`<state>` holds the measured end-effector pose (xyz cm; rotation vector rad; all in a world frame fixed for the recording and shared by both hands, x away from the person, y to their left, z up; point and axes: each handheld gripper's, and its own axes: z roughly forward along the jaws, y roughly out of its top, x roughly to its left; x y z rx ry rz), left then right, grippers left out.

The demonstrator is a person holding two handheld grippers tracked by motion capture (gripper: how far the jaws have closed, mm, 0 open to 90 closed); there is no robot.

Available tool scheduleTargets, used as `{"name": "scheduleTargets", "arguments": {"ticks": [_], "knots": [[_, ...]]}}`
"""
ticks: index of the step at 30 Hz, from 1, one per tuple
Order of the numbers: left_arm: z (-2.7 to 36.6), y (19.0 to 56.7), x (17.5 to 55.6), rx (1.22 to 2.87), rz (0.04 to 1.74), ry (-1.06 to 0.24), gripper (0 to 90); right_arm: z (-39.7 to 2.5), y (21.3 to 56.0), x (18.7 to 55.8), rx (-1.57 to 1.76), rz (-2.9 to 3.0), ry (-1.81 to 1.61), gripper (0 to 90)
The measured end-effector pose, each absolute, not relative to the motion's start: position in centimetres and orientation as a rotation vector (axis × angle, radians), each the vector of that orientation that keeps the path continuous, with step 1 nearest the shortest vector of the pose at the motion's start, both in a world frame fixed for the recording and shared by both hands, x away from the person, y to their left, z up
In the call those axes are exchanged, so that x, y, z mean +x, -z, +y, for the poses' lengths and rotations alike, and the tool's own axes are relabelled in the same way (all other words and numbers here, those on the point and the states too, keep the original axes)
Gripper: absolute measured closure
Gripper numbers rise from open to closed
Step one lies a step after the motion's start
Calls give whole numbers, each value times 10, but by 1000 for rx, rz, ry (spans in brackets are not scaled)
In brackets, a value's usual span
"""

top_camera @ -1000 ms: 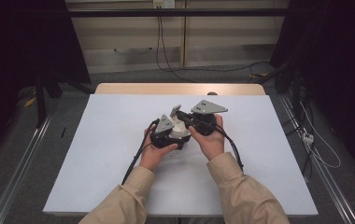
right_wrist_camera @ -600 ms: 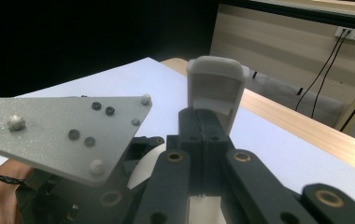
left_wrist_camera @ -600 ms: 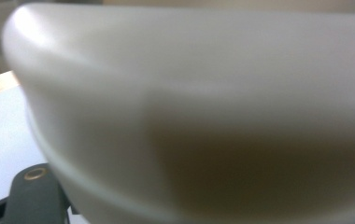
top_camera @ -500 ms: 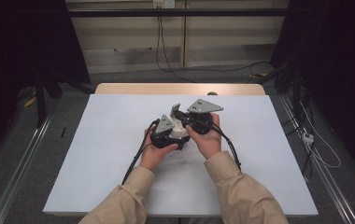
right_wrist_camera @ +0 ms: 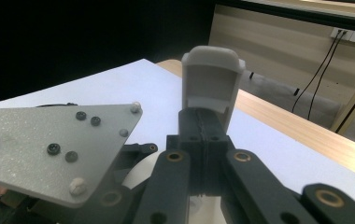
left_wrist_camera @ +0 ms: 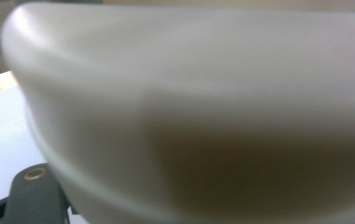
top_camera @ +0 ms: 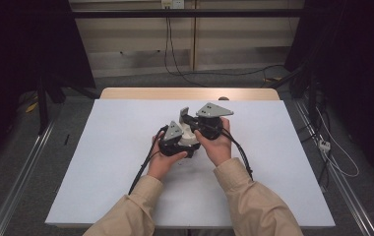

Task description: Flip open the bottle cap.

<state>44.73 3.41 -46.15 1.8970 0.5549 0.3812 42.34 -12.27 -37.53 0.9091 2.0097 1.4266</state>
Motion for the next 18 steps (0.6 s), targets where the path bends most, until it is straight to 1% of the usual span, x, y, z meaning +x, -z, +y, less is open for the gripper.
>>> {"name": "scheduleTargets", "arguments": {"ticks": [18], "knots": [[34, 461, 448, 1899, 557, -389, 186, -119, 376, 428, 906, 2014, -1411, 900]]}}
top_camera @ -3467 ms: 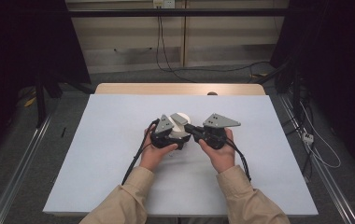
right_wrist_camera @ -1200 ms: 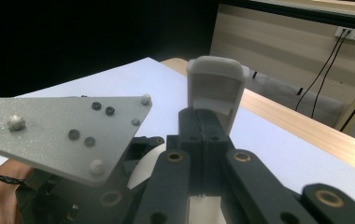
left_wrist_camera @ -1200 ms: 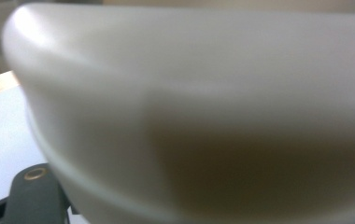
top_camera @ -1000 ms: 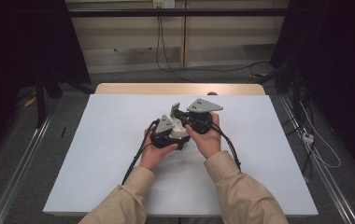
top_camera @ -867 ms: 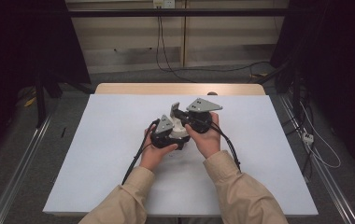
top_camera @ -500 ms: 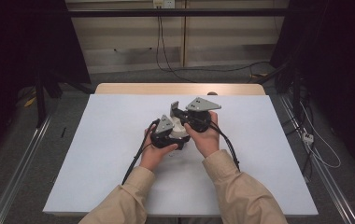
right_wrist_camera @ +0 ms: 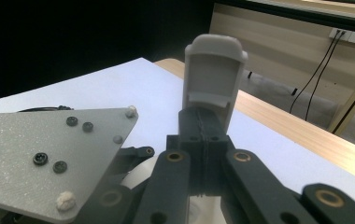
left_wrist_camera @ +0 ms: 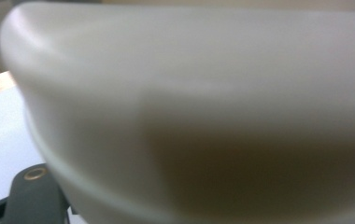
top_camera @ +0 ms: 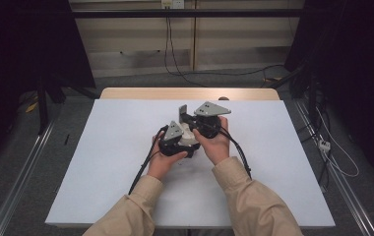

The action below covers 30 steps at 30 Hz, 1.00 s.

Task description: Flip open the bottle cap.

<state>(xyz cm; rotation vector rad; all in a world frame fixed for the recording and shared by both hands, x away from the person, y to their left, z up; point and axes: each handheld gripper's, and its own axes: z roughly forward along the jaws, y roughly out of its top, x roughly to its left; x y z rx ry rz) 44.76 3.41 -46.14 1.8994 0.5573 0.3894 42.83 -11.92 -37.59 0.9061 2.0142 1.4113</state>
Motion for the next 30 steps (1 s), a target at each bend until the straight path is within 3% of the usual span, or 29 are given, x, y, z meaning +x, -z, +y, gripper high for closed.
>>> {"name": "scheduleTargets", "arguments": {"ticks": [30], "knots": [[34, 461, 448, 1902, 561, -379, 186, -114, 378, 438, 908, 2031, -1396, 900]]}}
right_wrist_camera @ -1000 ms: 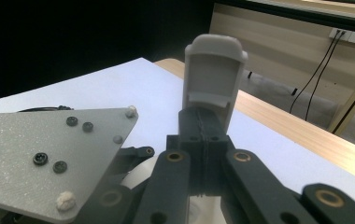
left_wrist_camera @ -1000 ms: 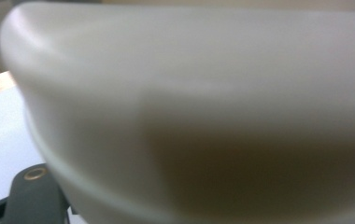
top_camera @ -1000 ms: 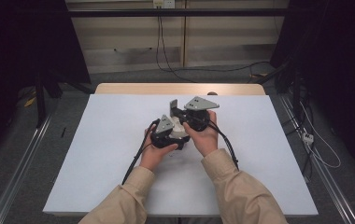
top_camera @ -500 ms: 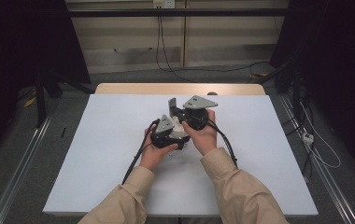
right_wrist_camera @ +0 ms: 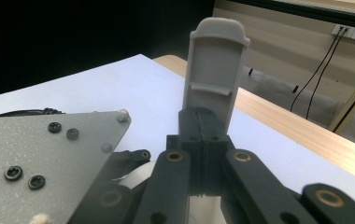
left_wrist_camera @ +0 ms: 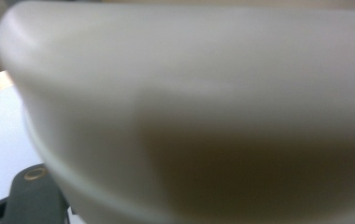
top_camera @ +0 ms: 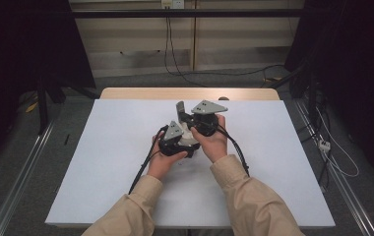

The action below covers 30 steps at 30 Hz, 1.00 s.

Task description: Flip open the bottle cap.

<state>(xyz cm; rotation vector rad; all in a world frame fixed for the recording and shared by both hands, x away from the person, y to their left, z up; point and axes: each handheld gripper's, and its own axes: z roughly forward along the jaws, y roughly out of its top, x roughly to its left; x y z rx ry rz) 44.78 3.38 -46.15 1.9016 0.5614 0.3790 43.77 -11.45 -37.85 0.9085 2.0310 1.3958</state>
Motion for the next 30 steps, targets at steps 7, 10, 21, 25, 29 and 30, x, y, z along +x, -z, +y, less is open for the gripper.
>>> {"name": "scheduleTargets", "arguments": {"ticks": [7, 10, 21, 25, 29, 30], "knots": [[34, 461, 448, 1904, 559, -389, 186, -113, 380, 440, 913, 2033, -1395, 900], [34, 461, 448, 1905, 560, -388, 186, -113, 380, 441, 910, 2034, -1390, 900], [33, 462, 447, 1904, 566, -377, 186, -112, 380, 443, 912, 2038, -1391, 900], [33, 462, 447, 1905, 566, -379, 185, -112, 380, 443, 912, 2034, -1394, 900], [33, 462, 447, 1904, 567, -379, 186, -112, 380, 443, 915, 2034, -1396, 900], [33, 462, 447, 1905, 567, -379, 186, -112, 380, 444, 914, 2034, -1394, 900]]}}
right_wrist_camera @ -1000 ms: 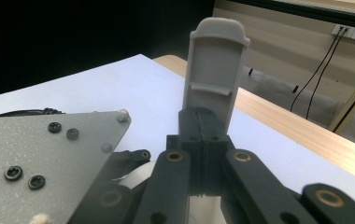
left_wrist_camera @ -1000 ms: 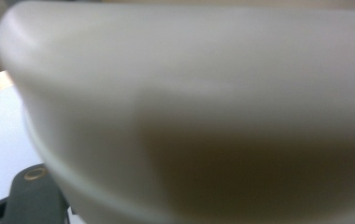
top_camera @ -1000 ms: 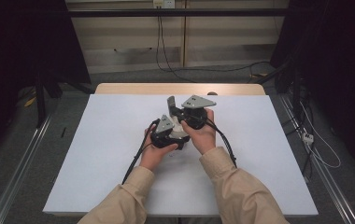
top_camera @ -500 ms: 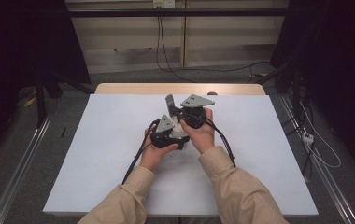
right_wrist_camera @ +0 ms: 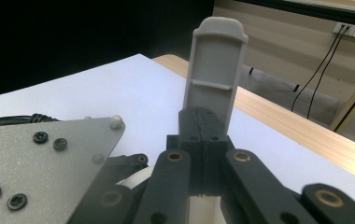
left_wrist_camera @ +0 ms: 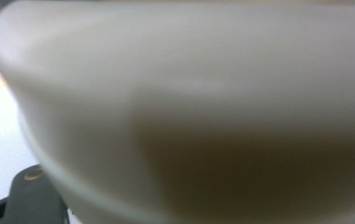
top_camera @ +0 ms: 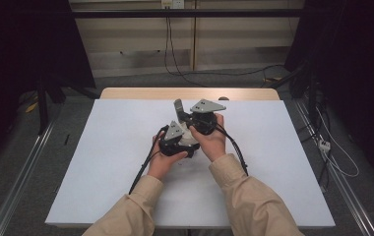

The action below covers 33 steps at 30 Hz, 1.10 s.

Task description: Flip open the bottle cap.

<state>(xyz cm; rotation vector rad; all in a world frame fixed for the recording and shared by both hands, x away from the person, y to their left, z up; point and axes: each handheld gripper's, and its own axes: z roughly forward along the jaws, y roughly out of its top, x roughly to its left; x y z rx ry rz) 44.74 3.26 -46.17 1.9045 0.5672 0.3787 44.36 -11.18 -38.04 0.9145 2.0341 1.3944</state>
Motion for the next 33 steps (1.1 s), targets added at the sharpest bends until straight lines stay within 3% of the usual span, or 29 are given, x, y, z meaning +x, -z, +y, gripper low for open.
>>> {"name": "scheduleTargets", "arguments": {"ticks": [33], "knots": [[32, 462, 447, 1905, 582, -390, 186, -110, 385, 451, 932, 2051, -1408, 900]]}}
